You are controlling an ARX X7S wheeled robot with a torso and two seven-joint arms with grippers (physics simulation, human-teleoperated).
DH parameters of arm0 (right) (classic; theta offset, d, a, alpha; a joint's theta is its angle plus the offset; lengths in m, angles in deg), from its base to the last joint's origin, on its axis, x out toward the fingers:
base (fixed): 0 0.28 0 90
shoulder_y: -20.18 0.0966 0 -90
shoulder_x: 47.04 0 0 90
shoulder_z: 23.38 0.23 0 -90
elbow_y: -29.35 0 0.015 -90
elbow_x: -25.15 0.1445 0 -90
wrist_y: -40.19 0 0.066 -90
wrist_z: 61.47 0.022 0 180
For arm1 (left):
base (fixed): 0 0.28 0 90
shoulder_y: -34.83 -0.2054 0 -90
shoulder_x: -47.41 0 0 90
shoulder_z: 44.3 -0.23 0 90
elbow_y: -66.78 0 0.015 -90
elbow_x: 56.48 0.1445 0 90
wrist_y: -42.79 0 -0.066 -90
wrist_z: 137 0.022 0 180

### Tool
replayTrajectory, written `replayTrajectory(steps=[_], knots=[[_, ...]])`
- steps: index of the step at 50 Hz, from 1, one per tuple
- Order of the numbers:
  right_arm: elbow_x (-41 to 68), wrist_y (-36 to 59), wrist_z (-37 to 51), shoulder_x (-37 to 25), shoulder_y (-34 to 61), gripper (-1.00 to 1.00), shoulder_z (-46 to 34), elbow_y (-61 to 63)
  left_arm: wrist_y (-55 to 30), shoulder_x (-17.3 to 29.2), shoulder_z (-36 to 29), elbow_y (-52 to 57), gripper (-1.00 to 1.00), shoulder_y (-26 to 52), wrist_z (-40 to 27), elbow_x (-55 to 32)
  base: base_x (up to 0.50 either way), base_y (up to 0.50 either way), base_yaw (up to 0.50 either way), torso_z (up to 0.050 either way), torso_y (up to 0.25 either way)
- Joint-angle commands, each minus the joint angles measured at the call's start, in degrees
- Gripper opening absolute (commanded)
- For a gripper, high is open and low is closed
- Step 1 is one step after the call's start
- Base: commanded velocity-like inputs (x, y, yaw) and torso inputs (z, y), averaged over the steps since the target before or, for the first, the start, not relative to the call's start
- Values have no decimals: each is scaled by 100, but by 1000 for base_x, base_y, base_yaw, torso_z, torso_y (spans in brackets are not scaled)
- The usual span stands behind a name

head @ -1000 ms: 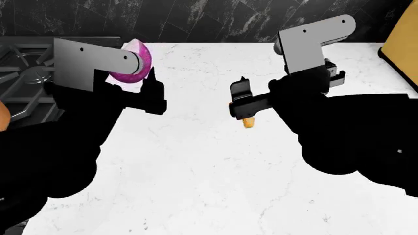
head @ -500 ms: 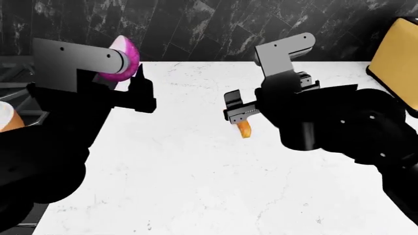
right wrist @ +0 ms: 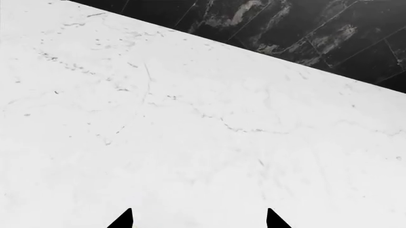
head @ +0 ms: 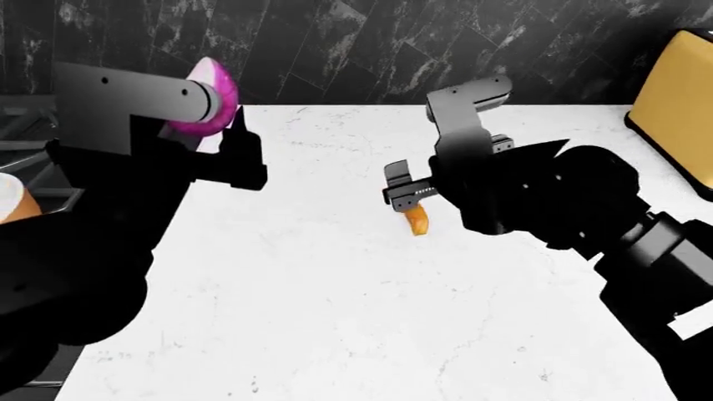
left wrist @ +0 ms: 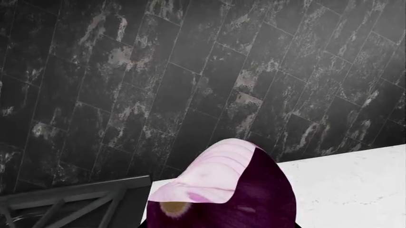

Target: Place both pans onto different burners. Then place the onion and the sushi on different pans.

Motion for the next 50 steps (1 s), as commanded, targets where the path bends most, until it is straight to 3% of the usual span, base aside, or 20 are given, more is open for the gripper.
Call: replayTrajectory(steps=[1,8,23,50], knots=[[-167,17,-278,450,-23,100,-189,-542,52,12,57,7,-100,56,-50,-75,0,0,0,0,0],[72,170,63,264,-172,100,-131,84,62,105,129,113,-100,58,-112,-158,0,0,0,0,0],[211,185,305,60,-491,100,-120,226,134,139,161,136,-100,-24,-110,-146,0,0,0,0,0],[39,102,104,321,-748,100,-331,-61,159,190,227,140,-100,-17,-157,-165,0,0,0,0,0]])
